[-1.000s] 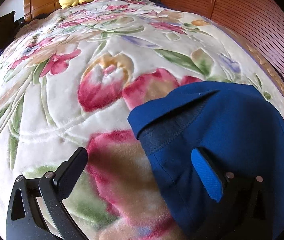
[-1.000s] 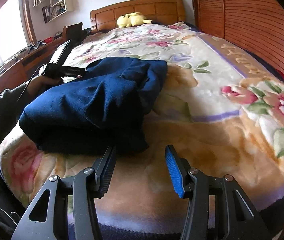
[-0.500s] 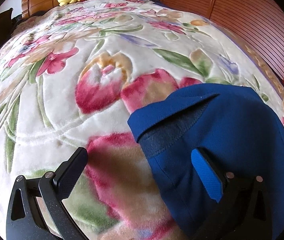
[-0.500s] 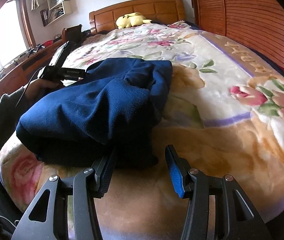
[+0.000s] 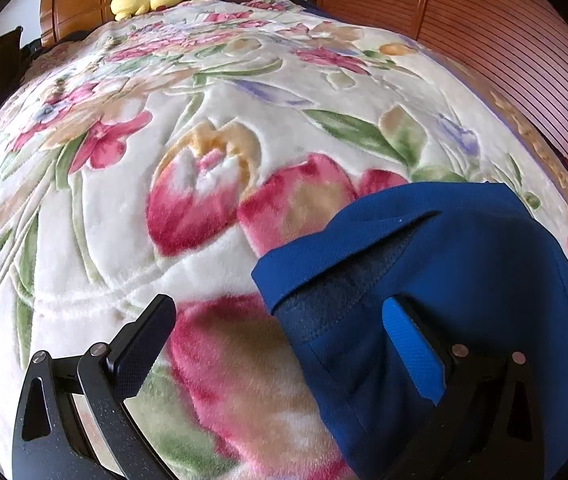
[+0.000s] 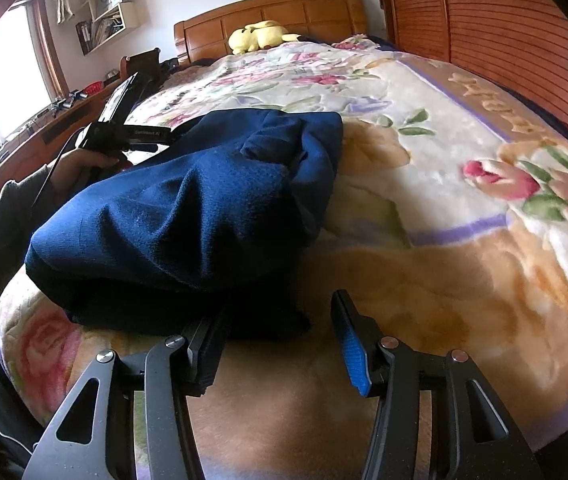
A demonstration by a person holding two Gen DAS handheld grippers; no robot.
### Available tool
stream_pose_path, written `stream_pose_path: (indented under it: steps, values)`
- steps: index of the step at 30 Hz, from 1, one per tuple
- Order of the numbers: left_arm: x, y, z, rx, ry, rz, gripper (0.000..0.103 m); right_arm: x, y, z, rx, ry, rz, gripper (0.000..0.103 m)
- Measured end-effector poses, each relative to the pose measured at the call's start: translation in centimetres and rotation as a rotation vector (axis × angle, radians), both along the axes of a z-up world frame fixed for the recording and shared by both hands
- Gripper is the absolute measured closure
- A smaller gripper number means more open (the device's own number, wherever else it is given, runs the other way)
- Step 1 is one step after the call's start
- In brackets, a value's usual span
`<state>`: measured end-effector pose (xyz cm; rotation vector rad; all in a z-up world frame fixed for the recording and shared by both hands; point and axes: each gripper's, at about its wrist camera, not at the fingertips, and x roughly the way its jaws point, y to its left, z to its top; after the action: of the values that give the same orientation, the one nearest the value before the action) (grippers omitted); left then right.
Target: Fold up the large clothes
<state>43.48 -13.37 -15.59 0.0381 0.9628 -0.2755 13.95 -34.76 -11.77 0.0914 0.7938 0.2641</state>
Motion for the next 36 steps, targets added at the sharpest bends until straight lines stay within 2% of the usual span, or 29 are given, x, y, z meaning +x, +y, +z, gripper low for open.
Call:
stream_pose_path:
  steps: [2,4,6,8,9,10,11,12,13,14,19,24,28,32,36]
  values:
    - [0.0,-0.1,0.1,-0.001,-0.008,-0.004,0.002,0.2,0.2,-0.1,-0.010,0.010,0.002,0.050]
    - [-0.1,0.0,0.2,-0.036,-0.005,-0.025,0.012,0.6,0.4,-0.2,-0.023,0.022,0.004,0.050]
    - [-0.1,-0.1,0.5,-0.075,0.006,-0.047,0.033,0.8,0.5,-0.2,-0.019,0.029,0.006,0.050]
    - [-0.2,-0.3,0.8,-0.114,0.021,-0.067,0.049,1.0,0.3,-0.2,0.001,0.033,0.008,0.052]
    - [-0.2,-0.4,1.0,-0.094,0.016,-0.051,0.060,1.1,0.2,-0.2,0.016,0.035,0.016,0.056]
    - [-0.2,-0.6,1.2,-0.080,0.011,-0.045,0.065,1.1,0.2,-0.2,0.038,0.038,0.033,0.069]
    - [-0.3,-0.7,1.6,-0.063,0.002,-0.042,0.073,1.1,0.3,-0.1,0.055,0.037,0.050,0.076]
    - [-0.4,-0.7,2.0,-0.055,-0.009,-0.035,0.078,1.0,0.6,0.0,0.048,0.026,0.056,0.080]
    - [-0.5,-0.7,2.4,-0.057,-0.018,-0.030,0.080,0.9,0.7,0.2,0.045,0.015,0.067,0.093]
    - [-0.8,-0.6,3.1,-0.061,-0.031,-0.025,0.084,0.7,0.7,0.3,0.043,0.002,0.069,0.094]
    - [-2.7,-1.4,6.7,-0.046,-0.122,-0.040,0.090,-0.3,-0.4,2.0,0.102,-0.095,0.060,0.097]
    - [-4.7,-3.3,11.0,-0.044,-0.208,-0.065,0.092,-0.6,-1.5,3.9,0.100,-0.179,0.042,0.097]
    - [-5.9,-5.7,13.8,-0.033,-0.259,-0.095,0.092,-1.0,-4.2,5.4,0.093,-0.243,-0.006,0.097]
    - [-6.8,-9.3,16.3,-0.049,-0.306,-0.126,0.093,-2.0,-7.6,6.9,0.064,-0.302,-0.058,0.097]
    - [-7.5,-15.8,18.9,-0.068,-0.343,-0.194,0.093,-3.7,-12.4,8.4,-0.003,-0.348,-0.114,0.098]
